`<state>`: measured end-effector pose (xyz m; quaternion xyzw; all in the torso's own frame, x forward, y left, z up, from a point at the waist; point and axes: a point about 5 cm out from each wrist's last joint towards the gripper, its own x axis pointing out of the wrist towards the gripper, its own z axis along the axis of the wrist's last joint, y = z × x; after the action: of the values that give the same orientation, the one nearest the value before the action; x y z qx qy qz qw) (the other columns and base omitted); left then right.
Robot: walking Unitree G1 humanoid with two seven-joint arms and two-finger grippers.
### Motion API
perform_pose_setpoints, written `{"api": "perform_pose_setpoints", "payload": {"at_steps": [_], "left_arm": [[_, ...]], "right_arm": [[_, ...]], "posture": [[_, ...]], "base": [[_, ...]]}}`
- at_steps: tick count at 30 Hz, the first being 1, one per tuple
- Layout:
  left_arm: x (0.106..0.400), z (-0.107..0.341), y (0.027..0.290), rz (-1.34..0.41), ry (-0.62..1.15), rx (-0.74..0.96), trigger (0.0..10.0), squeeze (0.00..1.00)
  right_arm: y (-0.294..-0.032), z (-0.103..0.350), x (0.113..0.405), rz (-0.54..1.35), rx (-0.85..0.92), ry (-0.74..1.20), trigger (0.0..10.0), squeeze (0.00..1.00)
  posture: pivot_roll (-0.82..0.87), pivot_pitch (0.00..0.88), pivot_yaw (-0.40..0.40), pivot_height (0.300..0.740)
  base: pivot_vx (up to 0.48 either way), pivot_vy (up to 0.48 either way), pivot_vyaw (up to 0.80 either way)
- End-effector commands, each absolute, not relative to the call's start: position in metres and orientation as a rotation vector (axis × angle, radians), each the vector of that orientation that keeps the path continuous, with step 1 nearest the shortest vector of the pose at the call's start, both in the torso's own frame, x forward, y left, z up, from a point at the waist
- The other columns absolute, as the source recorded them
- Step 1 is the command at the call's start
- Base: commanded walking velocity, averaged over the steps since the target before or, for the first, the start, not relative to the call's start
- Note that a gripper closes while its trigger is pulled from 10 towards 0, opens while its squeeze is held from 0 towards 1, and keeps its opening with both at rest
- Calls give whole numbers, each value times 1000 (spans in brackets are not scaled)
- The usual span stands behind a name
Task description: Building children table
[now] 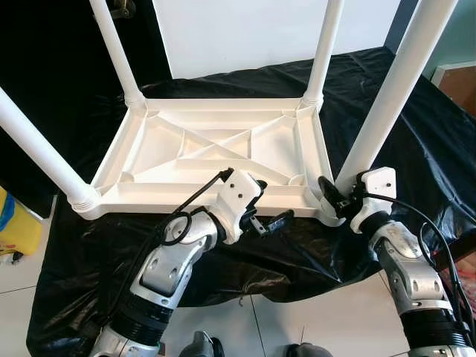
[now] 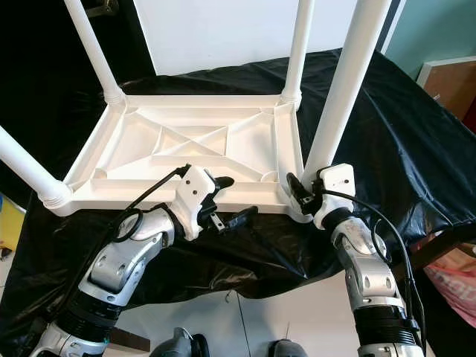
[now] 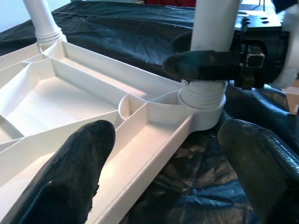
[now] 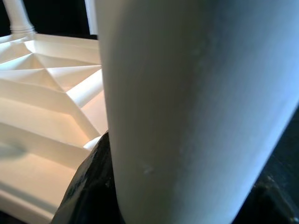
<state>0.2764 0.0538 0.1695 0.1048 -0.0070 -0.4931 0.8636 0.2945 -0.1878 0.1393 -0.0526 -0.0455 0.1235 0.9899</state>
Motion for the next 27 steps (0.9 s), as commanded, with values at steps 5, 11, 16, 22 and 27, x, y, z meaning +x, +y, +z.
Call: {"api": "perform_pose_setpoints", "payload": {"at_steps": [5,11,16,22,27], "left_arm": [[280,166,55,-1025,3,207,10000,0],[279,167,52,-1033,2,198,10000,0],[279,168,52,-1039,1,191,10000,0],[280,169,51,-1050,-1,190,10000,0],[281,170,52,-1052,0,189,10000,0]], "right_arm": [[-185,115,285,-34,-26,25,10000,0],[-172,114,279,-235,47,26,10000,0],[-160,118,278,-251,100,7,10000,0],[-152,128,276,-239,96,-28,10000,0],[-153,130,274,-257,78,-35,10000,0]], "posture": [[-104,72,47,740],[-104,71,50,740],[-107,71,59,740],[-117,71,71,740],[-119,73,74,740]], "base": [[0,0,0],[0,0,0],[0,0,0],[0,0,0],[0,0,0]]}}
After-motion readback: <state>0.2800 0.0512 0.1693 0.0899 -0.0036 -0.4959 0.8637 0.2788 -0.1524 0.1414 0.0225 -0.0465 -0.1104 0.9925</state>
